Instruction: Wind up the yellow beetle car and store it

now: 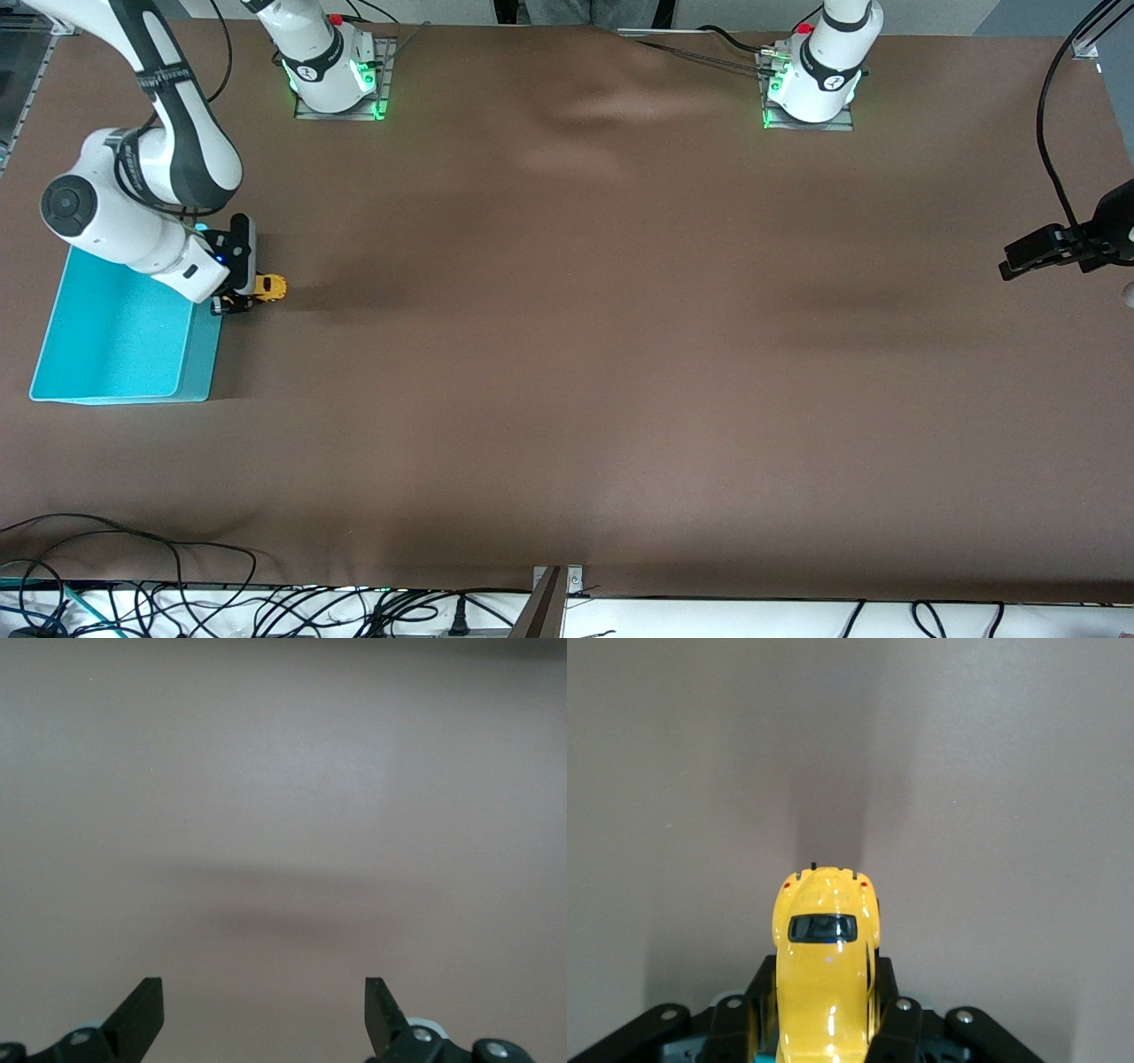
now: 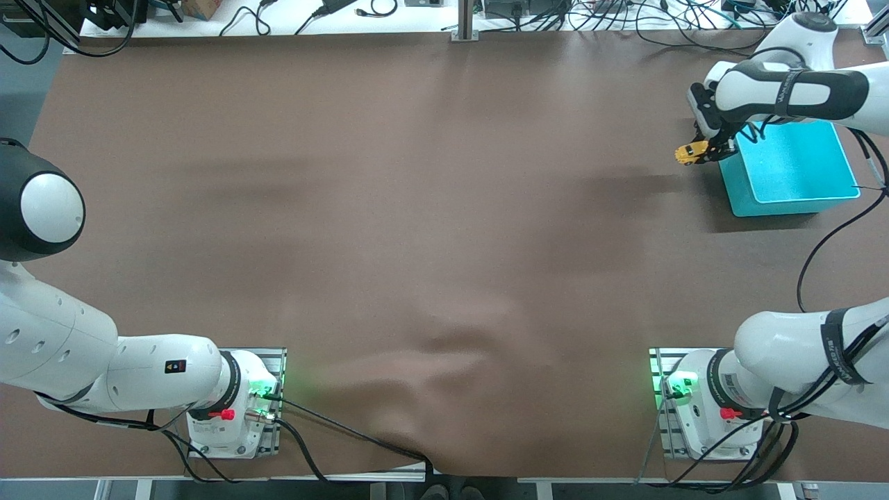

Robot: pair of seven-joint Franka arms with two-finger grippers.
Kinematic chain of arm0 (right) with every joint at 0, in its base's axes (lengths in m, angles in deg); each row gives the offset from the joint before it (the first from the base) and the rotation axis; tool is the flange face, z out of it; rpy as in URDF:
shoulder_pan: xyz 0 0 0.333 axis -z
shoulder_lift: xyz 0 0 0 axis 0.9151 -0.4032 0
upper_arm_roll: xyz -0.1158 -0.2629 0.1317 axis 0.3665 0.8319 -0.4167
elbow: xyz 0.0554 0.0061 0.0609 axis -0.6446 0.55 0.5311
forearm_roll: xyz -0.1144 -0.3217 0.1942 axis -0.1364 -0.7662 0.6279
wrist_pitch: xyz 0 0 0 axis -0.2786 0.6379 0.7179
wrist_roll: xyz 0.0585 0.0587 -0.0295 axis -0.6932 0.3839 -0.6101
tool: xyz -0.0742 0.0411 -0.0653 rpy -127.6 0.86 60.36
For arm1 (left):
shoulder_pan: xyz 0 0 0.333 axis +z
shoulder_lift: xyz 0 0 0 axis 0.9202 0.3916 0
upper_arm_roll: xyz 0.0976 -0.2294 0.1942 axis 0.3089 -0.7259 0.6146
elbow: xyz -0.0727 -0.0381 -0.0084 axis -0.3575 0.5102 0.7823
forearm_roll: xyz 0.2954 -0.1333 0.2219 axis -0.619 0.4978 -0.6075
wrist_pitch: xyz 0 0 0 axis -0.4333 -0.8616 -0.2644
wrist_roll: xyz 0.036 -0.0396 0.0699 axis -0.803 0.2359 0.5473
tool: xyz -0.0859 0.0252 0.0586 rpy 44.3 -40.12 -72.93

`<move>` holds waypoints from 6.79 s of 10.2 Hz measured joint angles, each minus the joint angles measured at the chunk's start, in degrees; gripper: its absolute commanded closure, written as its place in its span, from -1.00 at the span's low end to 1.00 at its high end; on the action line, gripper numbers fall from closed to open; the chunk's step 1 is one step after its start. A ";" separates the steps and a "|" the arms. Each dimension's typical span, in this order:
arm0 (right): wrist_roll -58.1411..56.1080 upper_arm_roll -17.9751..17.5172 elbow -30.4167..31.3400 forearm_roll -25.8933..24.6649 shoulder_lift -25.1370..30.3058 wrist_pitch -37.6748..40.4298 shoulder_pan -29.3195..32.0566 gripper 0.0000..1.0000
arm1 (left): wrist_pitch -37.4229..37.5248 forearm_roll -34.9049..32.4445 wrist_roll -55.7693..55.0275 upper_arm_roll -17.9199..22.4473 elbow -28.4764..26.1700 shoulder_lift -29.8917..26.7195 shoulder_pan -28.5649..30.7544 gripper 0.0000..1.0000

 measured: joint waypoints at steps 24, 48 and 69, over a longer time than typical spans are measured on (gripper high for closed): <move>-54.38 -3.92 -15.00 -16.12 -20.04 1.14 28.88 1.00 | 0.00 0.02 1.77 -0.02 -0.18 0.34 -0.04 -1.00; -15.47 -11.29 -19.55 -0.76 5.24 21.24 14.67 -1.00 | 0.12 0.02 1.98 0.29 -0.10 0.19 0.11 -1.00; 95.70 19.34 -35.50 5.37 7.85 34.93 -25.80 -1.00 | 0.18 0.02 2.10 0.39 -0.11 0.29 0.48 -1.00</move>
